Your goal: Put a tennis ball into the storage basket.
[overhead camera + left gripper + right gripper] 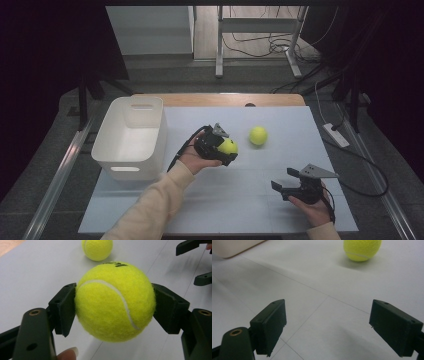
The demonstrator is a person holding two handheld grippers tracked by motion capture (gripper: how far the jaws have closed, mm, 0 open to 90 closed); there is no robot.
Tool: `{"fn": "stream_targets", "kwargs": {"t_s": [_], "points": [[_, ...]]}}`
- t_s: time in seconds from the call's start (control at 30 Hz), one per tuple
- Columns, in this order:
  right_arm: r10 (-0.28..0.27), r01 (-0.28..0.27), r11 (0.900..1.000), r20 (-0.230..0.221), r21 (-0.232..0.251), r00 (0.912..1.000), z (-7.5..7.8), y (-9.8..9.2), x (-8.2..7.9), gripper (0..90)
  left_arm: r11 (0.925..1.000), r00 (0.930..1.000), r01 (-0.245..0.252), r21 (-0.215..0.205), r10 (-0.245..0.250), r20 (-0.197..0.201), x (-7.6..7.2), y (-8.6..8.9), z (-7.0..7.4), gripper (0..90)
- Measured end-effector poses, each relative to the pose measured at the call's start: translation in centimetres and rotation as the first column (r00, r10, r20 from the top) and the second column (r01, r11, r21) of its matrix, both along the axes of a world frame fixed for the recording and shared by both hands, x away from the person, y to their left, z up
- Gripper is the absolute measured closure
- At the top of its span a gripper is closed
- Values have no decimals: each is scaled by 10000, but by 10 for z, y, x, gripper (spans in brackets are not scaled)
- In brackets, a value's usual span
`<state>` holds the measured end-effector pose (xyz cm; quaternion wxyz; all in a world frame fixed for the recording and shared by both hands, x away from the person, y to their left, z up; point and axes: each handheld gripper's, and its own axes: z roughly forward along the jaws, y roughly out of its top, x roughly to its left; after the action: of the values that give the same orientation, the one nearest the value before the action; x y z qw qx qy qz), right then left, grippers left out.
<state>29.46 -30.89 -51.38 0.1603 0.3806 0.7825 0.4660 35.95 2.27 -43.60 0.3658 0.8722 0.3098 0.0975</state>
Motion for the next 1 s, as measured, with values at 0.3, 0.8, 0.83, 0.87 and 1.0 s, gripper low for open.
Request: {"fn": "stream_targets", "kwargs": {"t_s": [0.3,0.8,0.83,0.87,1.0], "points": [[-5,5,10000,5,-14,10000,0,0,0,138,9998,9998,-140,-110,142,138,-1,10,7,272],[-25,25,10000,5,-25,10000,0,0,0,138,9993,9989,-327,-198,334,320,-3,23,17,272],[-30,30,10000,5,-22,10000,0,0,0,139,9992,9989,-337,-203,344,334,-3,23,17,272],[-33,33,10000,6,-20,10000,0,0,0,138,9992,9988,-350,-188,356,346,-3,24,18,272],[-52,52,10000,13,2,10000,0,0,0,138,9985,9979,-457,-298,470,437,-3,29,21,271]]}}
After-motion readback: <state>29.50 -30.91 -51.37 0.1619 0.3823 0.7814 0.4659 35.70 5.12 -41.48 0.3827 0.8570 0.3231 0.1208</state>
